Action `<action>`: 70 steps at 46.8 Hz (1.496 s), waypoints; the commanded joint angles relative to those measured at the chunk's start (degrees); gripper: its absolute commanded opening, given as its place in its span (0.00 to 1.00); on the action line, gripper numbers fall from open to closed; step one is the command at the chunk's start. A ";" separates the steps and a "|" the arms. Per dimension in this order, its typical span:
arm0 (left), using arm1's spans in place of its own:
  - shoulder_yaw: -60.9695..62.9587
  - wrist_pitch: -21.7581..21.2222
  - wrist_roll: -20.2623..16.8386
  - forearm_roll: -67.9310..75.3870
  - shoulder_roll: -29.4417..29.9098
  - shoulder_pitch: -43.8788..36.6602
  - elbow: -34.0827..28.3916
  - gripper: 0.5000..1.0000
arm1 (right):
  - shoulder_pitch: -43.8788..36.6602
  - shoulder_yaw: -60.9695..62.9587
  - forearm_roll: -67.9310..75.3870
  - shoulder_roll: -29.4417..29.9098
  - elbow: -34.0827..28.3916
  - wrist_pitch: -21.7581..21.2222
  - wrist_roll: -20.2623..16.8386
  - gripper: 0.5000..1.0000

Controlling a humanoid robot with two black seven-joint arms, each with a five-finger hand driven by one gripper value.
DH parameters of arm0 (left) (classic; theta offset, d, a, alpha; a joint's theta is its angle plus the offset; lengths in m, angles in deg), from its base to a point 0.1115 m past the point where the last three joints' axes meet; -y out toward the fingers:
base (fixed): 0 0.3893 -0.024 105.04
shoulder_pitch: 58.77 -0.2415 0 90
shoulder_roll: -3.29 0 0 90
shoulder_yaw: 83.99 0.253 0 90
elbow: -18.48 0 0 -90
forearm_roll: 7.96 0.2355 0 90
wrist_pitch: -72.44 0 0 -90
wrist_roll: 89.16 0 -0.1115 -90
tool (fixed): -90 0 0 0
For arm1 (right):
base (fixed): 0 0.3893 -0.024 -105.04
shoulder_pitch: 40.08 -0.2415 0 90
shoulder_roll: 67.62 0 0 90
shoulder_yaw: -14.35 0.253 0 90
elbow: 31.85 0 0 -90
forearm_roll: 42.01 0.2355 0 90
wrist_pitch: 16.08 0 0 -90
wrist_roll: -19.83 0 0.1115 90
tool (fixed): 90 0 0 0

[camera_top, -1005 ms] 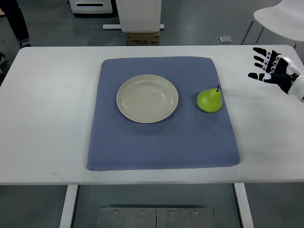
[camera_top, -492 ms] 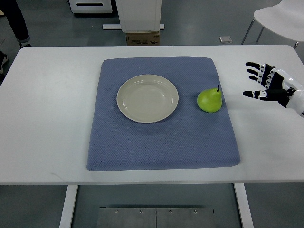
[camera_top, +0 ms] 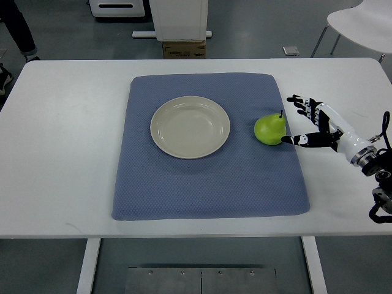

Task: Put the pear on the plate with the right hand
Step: 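Close the right hand fingers around the green pear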

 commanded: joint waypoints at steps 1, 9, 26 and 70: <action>0.00 0.00 0.00 0.00 0.00 0.02 0.00 1.00 | -0.09 -0.57 -0.09 0.28 -0.63 0.97 0.01 1.00; 0.00 0.00 0.00 0.00 0.00 0.02 0.00 1.00 | -1.14 -3.56 -0.53 2.48 -0.63 6.07 -0.10 1.00; 0.00 0.00 0.00 0.00 0.00 0.02 0.00 1.00 | -4.57 -10.59 -0.79 5.47 -0.11 15.30 -0.89 0.97; -0.09 0.00 0.00 0.00 0.00 0.02 0.00 1.00 | -7.65 -17.80 -0.79 7.22 1.21 22.59 -4.58 0.82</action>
